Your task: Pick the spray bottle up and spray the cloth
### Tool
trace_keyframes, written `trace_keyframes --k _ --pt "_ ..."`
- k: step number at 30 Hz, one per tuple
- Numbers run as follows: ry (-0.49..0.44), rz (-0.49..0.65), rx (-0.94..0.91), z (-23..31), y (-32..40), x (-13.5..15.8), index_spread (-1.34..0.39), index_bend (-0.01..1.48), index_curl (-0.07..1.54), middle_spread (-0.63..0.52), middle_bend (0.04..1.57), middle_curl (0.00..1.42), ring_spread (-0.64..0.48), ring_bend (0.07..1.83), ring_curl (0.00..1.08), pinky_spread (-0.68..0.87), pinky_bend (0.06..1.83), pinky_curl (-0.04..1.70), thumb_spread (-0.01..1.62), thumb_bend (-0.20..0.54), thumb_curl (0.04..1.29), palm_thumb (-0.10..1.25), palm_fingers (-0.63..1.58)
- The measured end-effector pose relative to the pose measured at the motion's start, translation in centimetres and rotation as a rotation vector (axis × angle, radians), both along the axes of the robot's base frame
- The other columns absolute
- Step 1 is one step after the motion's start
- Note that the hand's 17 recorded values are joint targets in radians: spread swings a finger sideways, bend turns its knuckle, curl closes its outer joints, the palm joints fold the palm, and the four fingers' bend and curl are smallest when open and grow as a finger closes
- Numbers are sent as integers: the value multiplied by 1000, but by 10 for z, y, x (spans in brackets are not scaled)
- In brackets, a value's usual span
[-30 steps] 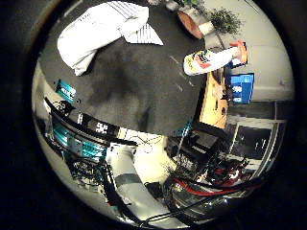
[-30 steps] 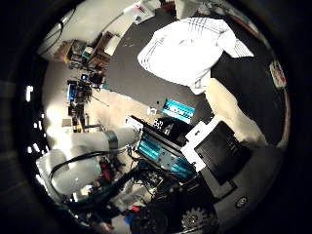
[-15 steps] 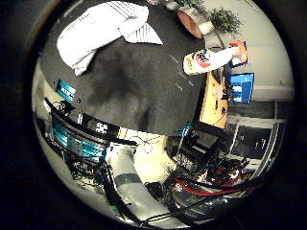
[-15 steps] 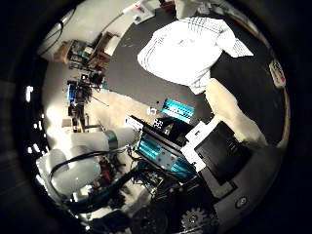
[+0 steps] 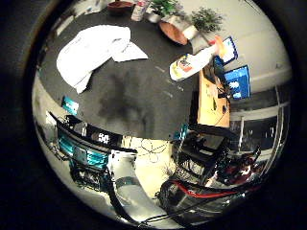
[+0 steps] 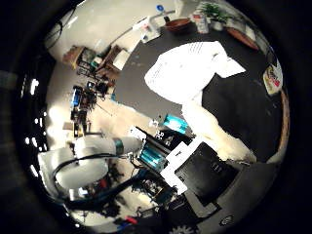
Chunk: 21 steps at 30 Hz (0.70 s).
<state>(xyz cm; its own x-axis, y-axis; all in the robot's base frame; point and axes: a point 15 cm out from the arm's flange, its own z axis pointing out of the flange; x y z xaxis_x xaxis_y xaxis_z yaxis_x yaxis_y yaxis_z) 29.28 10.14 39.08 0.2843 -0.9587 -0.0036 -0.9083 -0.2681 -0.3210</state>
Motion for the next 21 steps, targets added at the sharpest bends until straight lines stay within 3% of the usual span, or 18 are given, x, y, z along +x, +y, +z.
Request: trace_keyframes --k 14,21 --pt "-315 -245 -30 90 -124 21 -477 182 317 -64 179 265 197 254 218 593 514 235 982 -30 490 626 357" --pt "-524 -378 66 132 -162 33 -462 184 315 -26 181 265 216 259 221 601 582 241 992 -31 481 595 332"
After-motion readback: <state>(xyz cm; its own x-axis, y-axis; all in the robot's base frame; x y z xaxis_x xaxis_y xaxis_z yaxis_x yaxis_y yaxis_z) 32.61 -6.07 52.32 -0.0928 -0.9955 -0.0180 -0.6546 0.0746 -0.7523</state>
